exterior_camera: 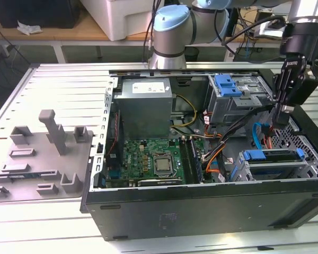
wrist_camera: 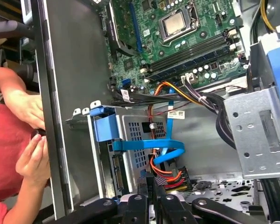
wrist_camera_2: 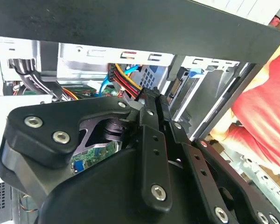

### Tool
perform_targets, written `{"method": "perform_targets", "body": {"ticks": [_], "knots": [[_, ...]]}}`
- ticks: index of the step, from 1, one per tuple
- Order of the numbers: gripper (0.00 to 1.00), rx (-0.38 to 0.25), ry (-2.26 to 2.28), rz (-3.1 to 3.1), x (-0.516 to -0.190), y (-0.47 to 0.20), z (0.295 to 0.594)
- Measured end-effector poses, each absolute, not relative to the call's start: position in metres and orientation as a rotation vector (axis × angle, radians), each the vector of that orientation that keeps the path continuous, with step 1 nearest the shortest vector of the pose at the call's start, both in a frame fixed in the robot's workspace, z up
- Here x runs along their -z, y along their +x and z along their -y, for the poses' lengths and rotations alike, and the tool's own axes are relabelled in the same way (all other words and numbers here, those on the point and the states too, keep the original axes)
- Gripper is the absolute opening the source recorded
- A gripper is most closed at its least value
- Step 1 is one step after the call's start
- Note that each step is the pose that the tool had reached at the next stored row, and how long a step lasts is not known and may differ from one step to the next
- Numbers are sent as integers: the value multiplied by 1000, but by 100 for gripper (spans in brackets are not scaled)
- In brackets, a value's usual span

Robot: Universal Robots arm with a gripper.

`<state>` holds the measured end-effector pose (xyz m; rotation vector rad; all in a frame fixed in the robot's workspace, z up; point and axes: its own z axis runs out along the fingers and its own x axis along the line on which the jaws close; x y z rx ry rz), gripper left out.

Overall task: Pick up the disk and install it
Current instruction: 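Insert the first disk wire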

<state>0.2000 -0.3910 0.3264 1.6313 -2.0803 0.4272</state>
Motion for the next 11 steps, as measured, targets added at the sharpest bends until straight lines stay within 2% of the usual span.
{"method": "perform_targets", "body": {"ticks": [11], "knots": [[17, -391, 1658, 2105, -339, 195, 411]]}}
